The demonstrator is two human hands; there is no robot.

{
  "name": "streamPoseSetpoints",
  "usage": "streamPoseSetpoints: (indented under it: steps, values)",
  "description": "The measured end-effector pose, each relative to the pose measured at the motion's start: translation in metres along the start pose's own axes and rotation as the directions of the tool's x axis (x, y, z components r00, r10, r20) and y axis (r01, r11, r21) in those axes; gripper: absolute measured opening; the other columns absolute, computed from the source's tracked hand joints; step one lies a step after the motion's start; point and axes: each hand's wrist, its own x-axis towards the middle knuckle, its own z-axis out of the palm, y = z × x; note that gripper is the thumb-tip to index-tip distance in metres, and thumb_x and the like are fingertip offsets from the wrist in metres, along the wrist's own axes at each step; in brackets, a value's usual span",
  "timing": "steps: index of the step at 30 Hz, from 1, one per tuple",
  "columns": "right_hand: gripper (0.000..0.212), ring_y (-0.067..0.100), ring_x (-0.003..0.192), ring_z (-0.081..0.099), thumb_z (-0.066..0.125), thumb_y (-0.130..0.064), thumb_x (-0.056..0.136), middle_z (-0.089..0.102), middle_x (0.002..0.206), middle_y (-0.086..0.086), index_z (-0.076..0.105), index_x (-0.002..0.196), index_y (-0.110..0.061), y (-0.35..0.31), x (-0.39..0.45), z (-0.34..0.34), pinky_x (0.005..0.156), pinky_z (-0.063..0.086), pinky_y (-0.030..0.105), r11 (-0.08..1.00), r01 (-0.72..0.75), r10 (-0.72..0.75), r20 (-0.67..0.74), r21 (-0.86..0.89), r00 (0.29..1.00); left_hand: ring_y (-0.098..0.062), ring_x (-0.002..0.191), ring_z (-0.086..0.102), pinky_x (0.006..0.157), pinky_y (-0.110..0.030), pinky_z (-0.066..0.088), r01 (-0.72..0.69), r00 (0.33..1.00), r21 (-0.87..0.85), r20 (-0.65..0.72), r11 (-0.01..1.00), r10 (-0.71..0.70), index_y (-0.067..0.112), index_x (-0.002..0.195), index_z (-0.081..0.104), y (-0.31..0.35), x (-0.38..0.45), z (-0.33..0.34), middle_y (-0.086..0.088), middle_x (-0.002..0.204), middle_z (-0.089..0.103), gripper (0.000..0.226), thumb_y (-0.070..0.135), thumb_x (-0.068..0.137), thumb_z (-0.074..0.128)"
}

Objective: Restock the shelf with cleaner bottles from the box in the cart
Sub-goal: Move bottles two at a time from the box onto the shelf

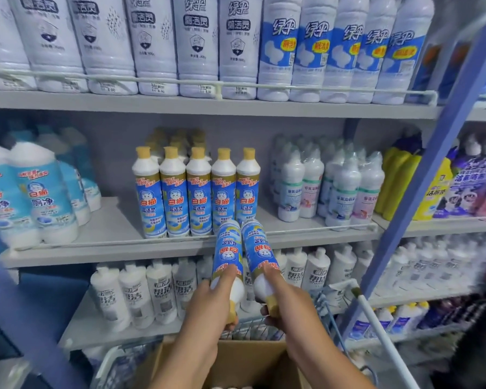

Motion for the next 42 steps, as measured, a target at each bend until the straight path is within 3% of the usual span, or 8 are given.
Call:
streamPoseSetpoints:
  steps: [6, 12, 22, 30, 39, 42]
  values:
    - [0.050, 0.018, 0.057, 0.059, 0.066, -0.054, 0.086, 0.065, 0.067, 0.007, 0.073, 0.092, -0.005, -0.002, -0.001, -0.003, 0.053, 0.045, 0.029, 0.999, 0.010, -0.010, 0.006, -0.032, 1.000, -0.018, 0.042, 0.052, 0.044, -0.025, 0.042, -0.017, 0.999, -0.029, -0.032, 0.999, 0.016, 0.011, 0.099, 0.064, 0.011, 0.001, 0.007, -0.012, 0.067, 0.061, 0.044, 0.053, 0.089, 0.060]
    - [0.051, 0.019, 0.057, 0.061, 0.065, -0.055, 0.086, 0.071, 0.075, 0.011, 0.072, 0.093, -0.005, -0.003, 0.002, -0.002, 0.053, 0.047, 0.029, 0.999, -0.003, 0.004, 0.013, -0.045, 1.000, -0.020, 0.043, 0.052, 0.046, -0.025, 0.041, -0.015, 0.999, -0.044, -0.049, 0.999, 0.013, 0.010, 0.097, 0.064, 0.015, 0.004, 0.007, -0.012, 0.065, 0.060, 0.043, 0.053, 0.089, 0.060]
    - [0.053, 0.019, 0.055, 0.059, 0.064, -0.055, 0.087, 0.067, 0.070, 0.010, 0.072, 0.093, -0.004, -0.009, 0.013, 0.003, 0.052, 0.045, 0.029, 0.999, 0.003, -0.003, 0.001, -0.053, 1.000, -0.022, 0.043, 0.053, 0.050, -0.028, 0.043, 0.009, 0.999, -0.038, -0.032, 0.999, -0.010, 0.011, 0.095, 0.065, 0.019, 0.012, 0.009, -0.014, 0.066, 0.059, 0.043, 0.054, 0.088, 0.061]
    - [0.057, 0.019, 0.057, 0.060, 0.065, -0.058, 0.083, 0.072, 0.077, 0.011, 0.074, 0.093, -0.003, -0.021, 0.027, 0.004, 0.055, 0.047, 0.029, 0.998, -0.019, 0.021, 0.032, -0.059, 0.999, -0.020, 0.037, 0.047, 0.044, -0.025, 0.037, 0.062, 0.998, -0.069, -0.026, 0.996, -0.063, 0.011, 0.094, 0.063, 0.025, 0.029, 0.010, -0.013, 0.066, 0.055, 0.043, 0.053, 0.087, 0.061]
    - [0.054, 0.019, 0.056, 0.060, 0.065, -0.057, 0.084, 0.073, 0.082, 0.014, 0.072, 0.099, -0.005, -0.030, 0.040, 0.010, 0.055, 0.048, 0.028, 0.997, -0.045, 0.048, 0.044, -0.063, 0.998, -0.018, 0.034, 0.047, 0.043, -0.025, 0.038, 0.122, 0.992, -0.095, -0.026, 0.988, -0.125, 0.009, 0.095, 0.061, 0.035, 0.045, 0.013, -0.017, 0.072, 0.060, 0.048, 0.056, 0.086, 0.064]
    - [0.053, 0.019, 0.055, 0.060, 0.065, -0.056, 0.085, 0.071, 0.079, 0.011, 0.071, 0.098, -0.005, -0.033, 0.045, 0.011, 0.054, 0.048, 0.027, 0.997, -0.052, 0.056, 0.055, -0.065, 0.997, -0.019, 0.035, 0.047, 0.042, -0.025, 0.039, 0.138, 0.989, -0.095, -0.030, 0.986, -0.141, 0.009, 0.099, 0.061, 0.039, 0.050, 0.014, -0.024, 0.083, 0.067, 0.052, 0.059, 0.084, 0.064]
